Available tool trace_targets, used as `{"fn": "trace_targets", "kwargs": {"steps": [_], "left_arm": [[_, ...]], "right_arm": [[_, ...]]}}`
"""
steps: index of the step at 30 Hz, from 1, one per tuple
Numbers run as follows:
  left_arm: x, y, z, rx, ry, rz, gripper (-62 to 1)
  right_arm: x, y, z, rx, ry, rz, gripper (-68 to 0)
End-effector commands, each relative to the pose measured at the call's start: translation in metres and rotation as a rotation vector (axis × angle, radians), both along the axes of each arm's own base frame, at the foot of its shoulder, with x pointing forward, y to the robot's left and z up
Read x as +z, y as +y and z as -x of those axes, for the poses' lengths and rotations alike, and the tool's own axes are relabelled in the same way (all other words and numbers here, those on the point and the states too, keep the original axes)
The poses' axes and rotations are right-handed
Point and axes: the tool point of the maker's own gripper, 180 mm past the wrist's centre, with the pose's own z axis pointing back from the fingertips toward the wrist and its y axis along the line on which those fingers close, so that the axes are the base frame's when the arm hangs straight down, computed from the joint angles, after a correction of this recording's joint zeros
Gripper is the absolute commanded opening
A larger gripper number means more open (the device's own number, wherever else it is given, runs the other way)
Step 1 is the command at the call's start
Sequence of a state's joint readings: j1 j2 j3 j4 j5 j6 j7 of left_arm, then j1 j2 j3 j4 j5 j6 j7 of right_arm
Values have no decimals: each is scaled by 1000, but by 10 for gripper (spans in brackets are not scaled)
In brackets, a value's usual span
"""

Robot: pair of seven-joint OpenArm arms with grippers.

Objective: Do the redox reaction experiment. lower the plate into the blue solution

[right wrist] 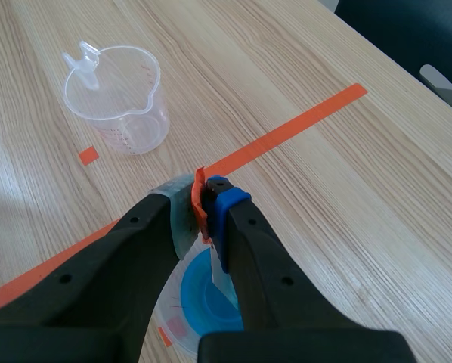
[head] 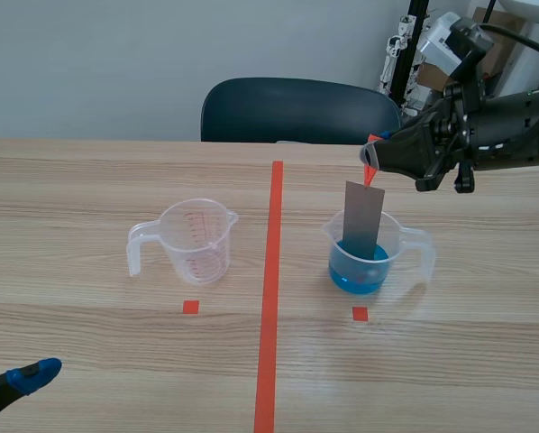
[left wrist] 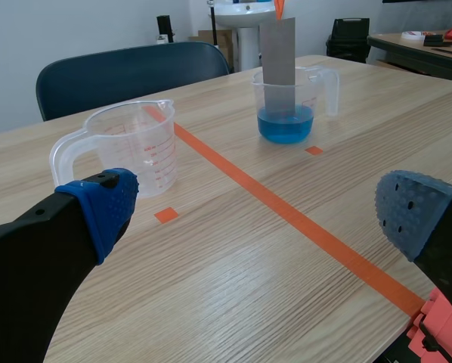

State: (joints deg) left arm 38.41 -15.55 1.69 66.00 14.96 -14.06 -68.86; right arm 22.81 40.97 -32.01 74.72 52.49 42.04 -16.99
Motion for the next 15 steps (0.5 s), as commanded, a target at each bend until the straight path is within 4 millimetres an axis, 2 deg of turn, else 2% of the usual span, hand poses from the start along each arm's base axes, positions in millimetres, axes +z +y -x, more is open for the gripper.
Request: {"fn": "trace_targets", "kwargs": {"steps": [1, 10, 15], "left_arm": [[8, 1, -1, 10, -25, 14, 14], [9, 2, -1, 17, -38, 4, 14], [16, 2, 0, 14, -72, 29, 14]], "right_arm": [[11, -4, -4, 1, -27, -9, -671], [12, -4, -5, 1, -29, -11, -671], [12, -4, -5, 1, -29, -12, -671]]}}
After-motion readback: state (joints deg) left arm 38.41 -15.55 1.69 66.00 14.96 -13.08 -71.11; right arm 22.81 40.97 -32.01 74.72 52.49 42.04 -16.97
